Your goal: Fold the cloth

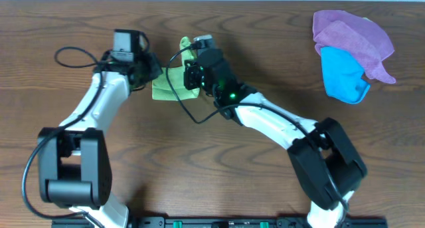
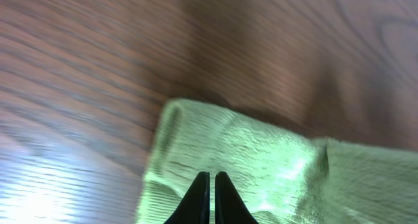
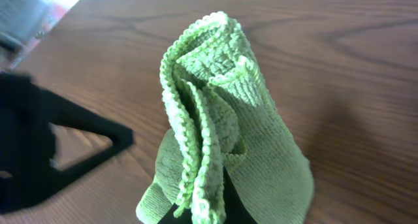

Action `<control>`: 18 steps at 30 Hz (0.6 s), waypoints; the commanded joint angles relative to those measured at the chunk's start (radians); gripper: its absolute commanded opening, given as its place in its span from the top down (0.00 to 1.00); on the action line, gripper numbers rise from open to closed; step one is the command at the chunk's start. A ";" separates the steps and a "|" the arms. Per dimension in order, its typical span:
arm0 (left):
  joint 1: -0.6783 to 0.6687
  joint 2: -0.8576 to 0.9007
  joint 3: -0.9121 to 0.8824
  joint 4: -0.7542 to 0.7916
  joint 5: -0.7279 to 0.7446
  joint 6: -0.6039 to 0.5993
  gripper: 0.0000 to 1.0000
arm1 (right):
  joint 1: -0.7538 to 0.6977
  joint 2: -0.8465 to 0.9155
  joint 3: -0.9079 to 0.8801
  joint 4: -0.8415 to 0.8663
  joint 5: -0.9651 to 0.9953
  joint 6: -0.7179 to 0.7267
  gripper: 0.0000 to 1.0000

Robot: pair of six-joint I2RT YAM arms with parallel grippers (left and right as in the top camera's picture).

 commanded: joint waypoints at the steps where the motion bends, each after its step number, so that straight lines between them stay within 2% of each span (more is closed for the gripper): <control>1: 0.049 -0.045 0.021 -0.020 -0.021 0.035 0.94 | 0.024 0.051 0.049 -0.009 0.010 -0.028 0.99; 9: 0.150 -0.070 0.021 -0.070 -0.020 0.061 0.94 | 0.050 0.125 0.124 -0.018 0.014 -0.055 0.99; 18: 0.177 -0.076 0.021 -0.076 -0.021 0.082 0.94 | 0.063 0.209 0.205 -0.033 0.013 -0.054 0.99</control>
